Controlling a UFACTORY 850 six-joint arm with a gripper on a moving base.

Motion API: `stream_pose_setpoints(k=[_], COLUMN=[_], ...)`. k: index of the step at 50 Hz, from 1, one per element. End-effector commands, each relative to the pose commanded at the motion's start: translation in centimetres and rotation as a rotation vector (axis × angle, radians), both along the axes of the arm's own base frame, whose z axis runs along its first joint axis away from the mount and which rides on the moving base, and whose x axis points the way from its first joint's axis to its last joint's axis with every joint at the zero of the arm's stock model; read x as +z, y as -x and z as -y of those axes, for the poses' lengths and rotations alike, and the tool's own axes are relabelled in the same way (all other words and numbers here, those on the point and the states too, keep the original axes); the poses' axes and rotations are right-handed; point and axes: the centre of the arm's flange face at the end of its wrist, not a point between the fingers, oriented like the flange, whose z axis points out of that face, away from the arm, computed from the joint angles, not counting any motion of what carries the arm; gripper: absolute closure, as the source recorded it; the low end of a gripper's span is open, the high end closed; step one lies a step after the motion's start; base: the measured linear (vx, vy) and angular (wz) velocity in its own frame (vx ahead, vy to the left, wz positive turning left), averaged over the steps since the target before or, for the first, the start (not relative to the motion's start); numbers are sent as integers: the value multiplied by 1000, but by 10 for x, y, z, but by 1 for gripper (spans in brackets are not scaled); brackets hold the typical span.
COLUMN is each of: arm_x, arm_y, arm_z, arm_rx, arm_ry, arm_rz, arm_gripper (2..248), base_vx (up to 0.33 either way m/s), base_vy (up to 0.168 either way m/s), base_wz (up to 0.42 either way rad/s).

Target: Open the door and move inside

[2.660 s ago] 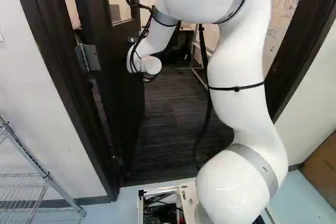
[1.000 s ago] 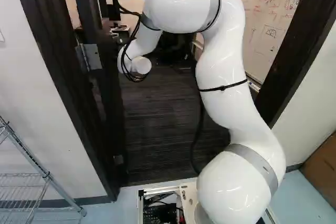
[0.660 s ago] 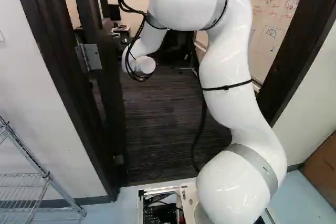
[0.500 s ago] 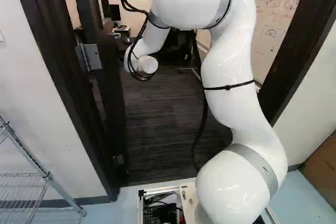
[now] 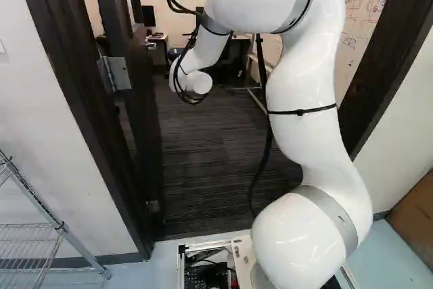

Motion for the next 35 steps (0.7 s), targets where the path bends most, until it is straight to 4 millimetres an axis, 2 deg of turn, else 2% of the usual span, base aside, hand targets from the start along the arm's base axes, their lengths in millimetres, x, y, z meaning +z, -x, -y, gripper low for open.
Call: stream_pose_setpoints(k=[35], arm_x=[2], arm_y=[3], arm_z=[56], arm_rx=[-86], arm_ry=[3], arm_rz=[-11], arm_gripper=[3], base_vx=[0], base_vy=[0], base_wz=[0])
